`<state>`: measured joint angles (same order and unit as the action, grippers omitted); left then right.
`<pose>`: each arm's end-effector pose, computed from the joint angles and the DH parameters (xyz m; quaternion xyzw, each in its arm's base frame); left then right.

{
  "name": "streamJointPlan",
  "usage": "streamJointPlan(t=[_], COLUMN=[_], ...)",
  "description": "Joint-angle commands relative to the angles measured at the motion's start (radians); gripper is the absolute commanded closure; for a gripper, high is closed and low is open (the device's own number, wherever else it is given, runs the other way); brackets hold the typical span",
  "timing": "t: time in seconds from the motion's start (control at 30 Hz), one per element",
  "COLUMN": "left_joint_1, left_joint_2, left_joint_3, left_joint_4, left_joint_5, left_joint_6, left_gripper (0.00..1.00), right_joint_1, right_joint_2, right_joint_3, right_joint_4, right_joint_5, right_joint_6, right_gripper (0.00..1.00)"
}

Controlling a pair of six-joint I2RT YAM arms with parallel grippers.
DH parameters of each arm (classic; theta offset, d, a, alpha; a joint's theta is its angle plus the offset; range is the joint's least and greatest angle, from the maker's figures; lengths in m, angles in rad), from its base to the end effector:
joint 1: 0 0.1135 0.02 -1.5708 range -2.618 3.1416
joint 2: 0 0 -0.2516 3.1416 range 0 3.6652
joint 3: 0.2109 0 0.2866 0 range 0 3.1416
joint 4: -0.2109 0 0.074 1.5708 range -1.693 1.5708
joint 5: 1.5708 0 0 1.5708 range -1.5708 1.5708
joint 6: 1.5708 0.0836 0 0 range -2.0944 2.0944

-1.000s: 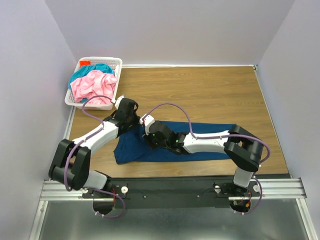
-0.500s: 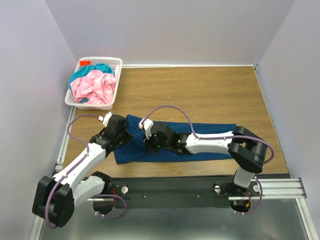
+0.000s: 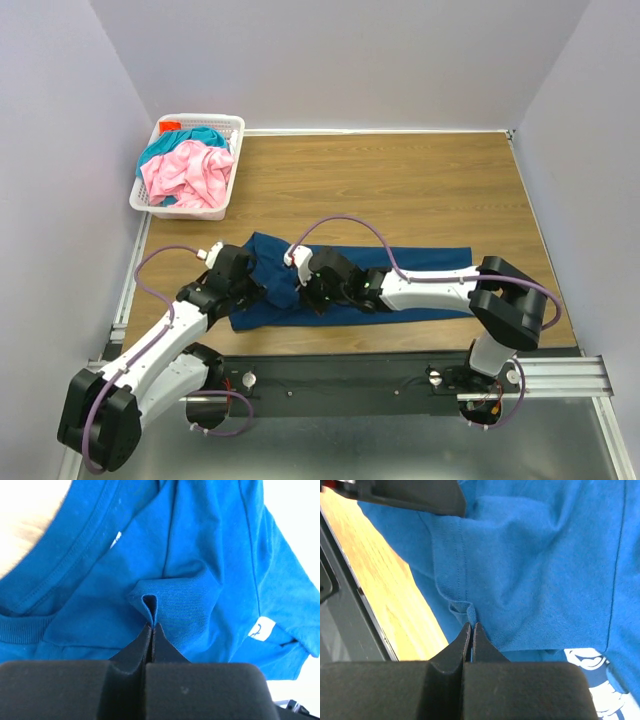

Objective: Fold and stack the t-shirts
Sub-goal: Fold the tshirt

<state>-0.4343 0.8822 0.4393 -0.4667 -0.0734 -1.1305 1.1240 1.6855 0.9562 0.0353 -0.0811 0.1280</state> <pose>0.2164 -0.0936 0.1177 -0.3336 0.8845 -0.2041 0.2545 0.1748 0.3805 0.1208 -0.4473 0.7866 0.2783 0.3222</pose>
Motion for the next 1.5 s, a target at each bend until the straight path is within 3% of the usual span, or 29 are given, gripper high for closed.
streamJointPlan(t=[0.0, 0.17, 0.2, 0.23, 0.3, 0.33, 0.4, 0.47, 0.5, 0.7, 0.83, 0.97, 1.13, 1.47], left_joint_1=[-0.030, -0.050, -0.053, -0.053, -0.058, -0.064, -0.066, -0.067, -0.067, -0.067, -0.067, -0.078, -0.093, -0.034], left_joint_2=[-0.017, -0.048, -0.049, -0.055, -0.061, -0.077, -0.118, -0.156, -0.195, -0.236, -0.068, 0.150, 0.375, 0.642], left_joint_3=[-0.004, -0.004, -0.004, -0.004, 0.009, 0.015, 0.042, 0.079, 0.091, 0.147, 0.147, 0.196, 0.265, 0.226], left_joint_4=[-0.073, -0.092, -0.093, -0.102, -0.119, -0.148, -0.180, -0.239, -0.254, -0.167, 0.065, 0.216, 0.240, 0.333], left_joint_5=[0.027, 0.043, 0.053, 0.061, 0.069, 0.069, 0.060, 0.019, 0.002, -0.034, 0.015, 0.069, 0.055, 0.069], left_joint_6=[-0.002, -0.006, -0.006, -0.003, -0.005, -0.008, -0.018, -0.032, -0.043, -0.017, 0.061, 0.109, 0.164, 0.209], left_gripper=[1.00, 1.00, 0.93, 0.76, 0.62, 0.44, 0.03, 0.02, 0.02, 0.02, 0.02, 0.02, 0.02, 0.02], right_joint_1=[0.007, 0.008, 0.007, 0.007, 0.007, 0.008, 0.008, 0.008, 0.007, 0.005, -0.042, -0.183, -0.360, -0.641], right_joint_2=[-0.020, -0.024, -0.027, -0.035, -0.069, -0.084, -0.131, -0.167, -0.199, -0.283, -0.285, -0.282, -0.265, -0.167], right_joint_3=[-0.034, -0.051, -0.053, -0.056, -0.065, -0.068, -0.082, -0.092, -0.099, -0.088, -0.062, -0.077, -0.132, -0.189], right_joint_4=[-0.032, -0.032, -0.034, -0.034, -0.061, -0.067, -0.080, -0.084, -0.089, -0.143, -0.190, -0.210, -0.213, -0.216], right_joint_5=[-0.046, 0.015, 0.038, 0.056, 0.057, 0.052, 0.043, 0.049, 0.050, 0.280, 0.376, 0.310, 0.215, 0.093], right_joint_6=[0.001, 0.025, 0.039, 0.045, 0.047, 0.053, 0.059, 0.071, 0.084, 0.176, 0.242, 0.317, 0.375, 0.410], right_gripper=[0.99, 0.96, 0.91, 0.75, 0.63, 0.41, 0.30, 0.21, 0.00, 0.00, 0.00, 0.00, 0.00, 0.00])
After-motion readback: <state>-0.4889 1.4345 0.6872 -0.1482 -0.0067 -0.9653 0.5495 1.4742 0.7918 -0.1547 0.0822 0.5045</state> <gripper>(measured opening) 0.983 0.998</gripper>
